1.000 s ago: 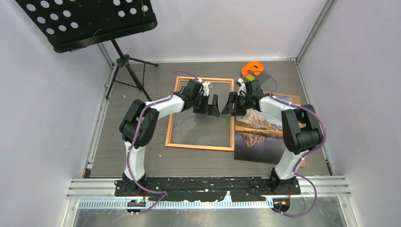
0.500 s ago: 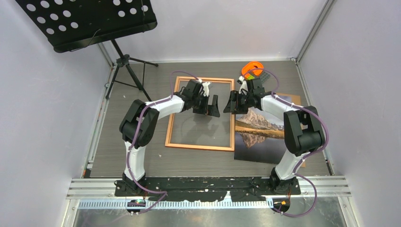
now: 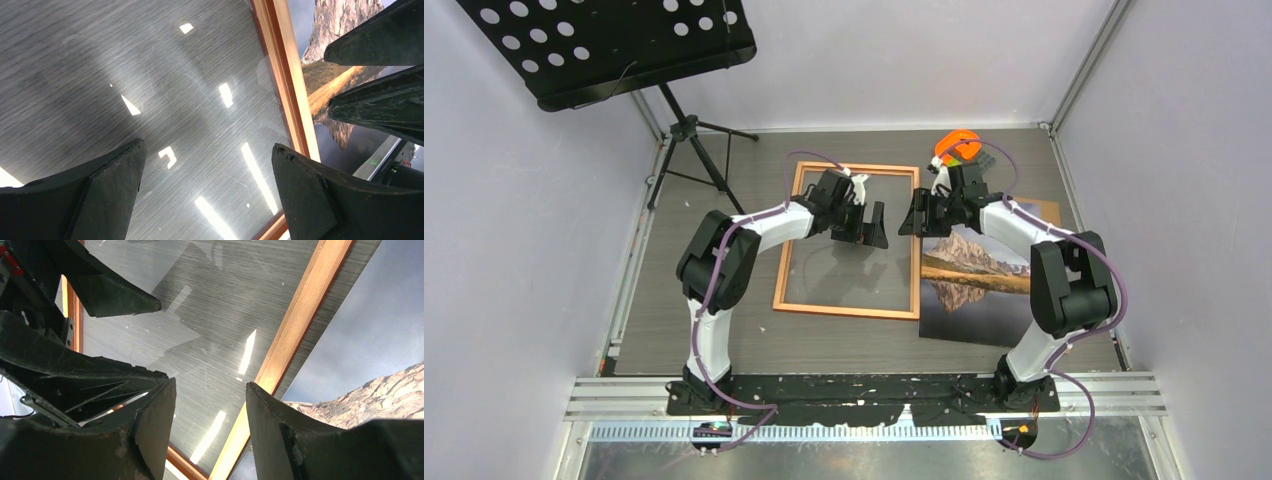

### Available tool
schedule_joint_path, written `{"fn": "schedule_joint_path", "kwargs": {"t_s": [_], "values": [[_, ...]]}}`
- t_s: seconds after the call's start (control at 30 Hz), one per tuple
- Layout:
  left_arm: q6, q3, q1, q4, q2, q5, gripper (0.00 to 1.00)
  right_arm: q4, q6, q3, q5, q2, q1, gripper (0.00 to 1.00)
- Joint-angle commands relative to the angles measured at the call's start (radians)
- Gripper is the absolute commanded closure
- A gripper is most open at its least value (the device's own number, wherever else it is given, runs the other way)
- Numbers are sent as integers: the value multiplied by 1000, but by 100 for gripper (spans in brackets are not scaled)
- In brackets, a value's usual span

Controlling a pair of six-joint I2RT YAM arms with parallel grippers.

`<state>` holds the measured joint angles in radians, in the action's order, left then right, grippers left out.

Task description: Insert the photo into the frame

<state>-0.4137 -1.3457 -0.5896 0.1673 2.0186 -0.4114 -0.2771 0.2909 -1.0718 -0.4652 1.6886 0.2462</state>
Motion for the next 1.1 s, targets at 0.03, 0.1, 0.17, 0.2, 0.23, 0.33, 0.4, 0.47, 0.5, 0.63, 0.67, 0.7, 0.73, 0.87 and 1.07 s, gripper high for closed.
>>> {"fn": "schedule_joint_path", "kwargs": {"t_s": [0.03, 0.1, 0.17, 0.2, 0.23, 0.33, 0.4, 0.47, 0.5, 0.63, 0.67, 0.7, 0.73, 0.87, 1.07], "values": [[19, 8, 4, -16, -25, 17, 1, -2, -51, -33, 27, -74, -3, 40], [25, 6, 3, -11, -41, 22, 1, -2, -73, -29, 36, -87, -4, 40], [29, 3, 4, -6, -60, 28, 1, 1, -95, -25, 49, -106, -4, 40], [33, 2, 4, -3, -71, 30, 1, 5, -102, -22, 60, -110, -4, 40], [36, 0, 5, 3, -80, 31, 1, 7, -119, -15, 66, -119, -4, 40], [58, -1, 12, 29, -123, 48, 1, 24, -151, -1, 106, -128, -4, 40], [85, 3, 20, 53, -155, 63, 1, 37, -176, 13, 130, -124, -4, 40], [127, 25, 25, 74, -199, 82, 1, 48, -192, 19, 150, -112, -4, 41], [149, 40, 28, 82, -224, 96, 1, 54, -196, 22, 164, -104, -4, 42], [238, 121, 36, 100, -346, 162, 1, 92, -212, 30, 198, -77, -3, 44], [265, 141, 37, 105, -372, 180, 1, 101, -213, 26, 204, -63, -2, 45], [284, 162, 38, 110, -400, 190, 1, 108, -214, 23, 213, -57, -2, 45], [301, 180, 39, 114, -424, 202, 1, 111, -217, 14, 218, -41, -2, 47], [352, 243, 40, 132, -507, 237, 1, 128, -220, -18, 238, 14, 2, 49], [374, 301, 48, 149, -572, 265, 1, 138, -221, -65, 267, 87, 14, 52]]}}
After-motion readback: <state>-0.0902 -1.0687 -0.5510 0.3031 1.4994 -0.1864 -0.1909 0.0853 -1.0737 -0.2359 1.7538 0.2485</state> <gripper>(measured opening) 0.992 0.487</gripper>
